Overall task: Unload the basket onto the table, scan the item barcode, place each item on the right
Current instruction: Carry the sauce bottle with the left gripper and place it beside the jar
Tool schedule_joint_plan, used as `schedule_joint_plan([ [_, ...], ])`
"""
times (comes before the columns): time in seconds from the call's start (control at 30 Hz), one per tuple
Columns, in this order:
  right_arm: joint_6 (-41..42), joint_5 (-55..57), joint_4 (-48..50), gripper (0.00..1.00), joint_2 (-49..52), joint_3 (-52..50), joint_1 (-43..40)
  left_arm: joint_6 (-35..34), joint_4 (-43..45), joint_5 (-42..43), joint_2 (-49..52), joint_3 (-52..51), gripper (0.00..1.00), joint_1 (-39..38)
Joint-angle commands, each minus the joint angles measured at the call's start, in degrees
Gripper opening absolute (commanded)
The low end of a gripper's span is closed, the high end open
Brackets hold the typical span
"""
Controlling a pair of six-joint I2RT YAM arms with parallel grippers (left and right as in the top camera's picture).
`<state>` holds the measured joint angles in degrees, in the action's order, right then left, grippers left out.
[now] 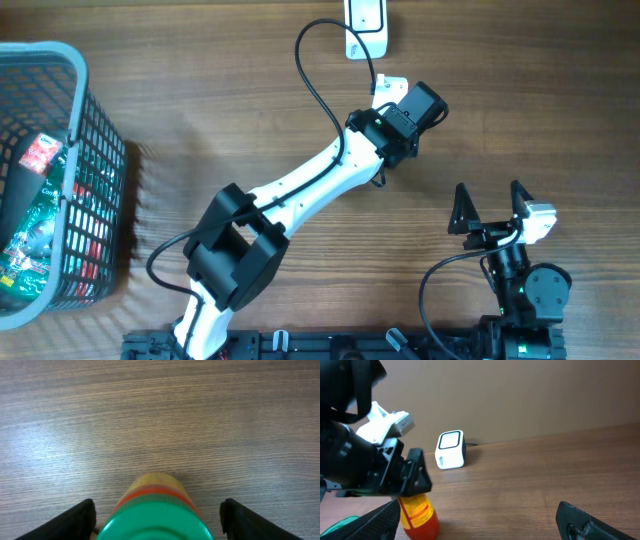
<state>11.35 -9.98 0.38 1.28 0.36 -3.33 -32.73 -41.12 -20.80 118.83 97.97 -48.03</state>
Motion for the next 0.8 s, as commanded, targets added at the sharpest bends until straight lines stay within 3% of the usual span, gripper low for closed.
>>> schedule_joint_plan([
  [0.0,0.68,1.01,0.2,1.0,0.07,-0.07,-0.39,1.05,-0.17,-1.38,-7.85,0.52,1.0,0.15],
  [0.13,0.68,1.01,0.2,1.0,0.07,-0.07,-0.39,4.37,0.02,-3.63,-18.6,0.59,1.0,1.05],
  [0.33,0.68,1.01,0.2,1.0,0.07,-0.07,-0.39,8.37,-1.22,-15.23,-35.39,0.59,1.0,8.46],
  [0.43,0.68,1.01,0.2,1.0,0.07,-0.07,-0.39,6.97,-5.9,-15.17,-42.64,0.57,1.0,19.8],
  [0.63,0.66,1.01,0.2,1.0,0.07,-0.07,-0.39,-7.3,-16.68,-13.42,-50.73,0.57,1.0,44.17],
  [0.77,0.68,1.01,0.2,0.99,0.07,-0.07,-0.39,-17.59,-24.76,-5.31,-51.34,0.5,1.0,63.08],
])
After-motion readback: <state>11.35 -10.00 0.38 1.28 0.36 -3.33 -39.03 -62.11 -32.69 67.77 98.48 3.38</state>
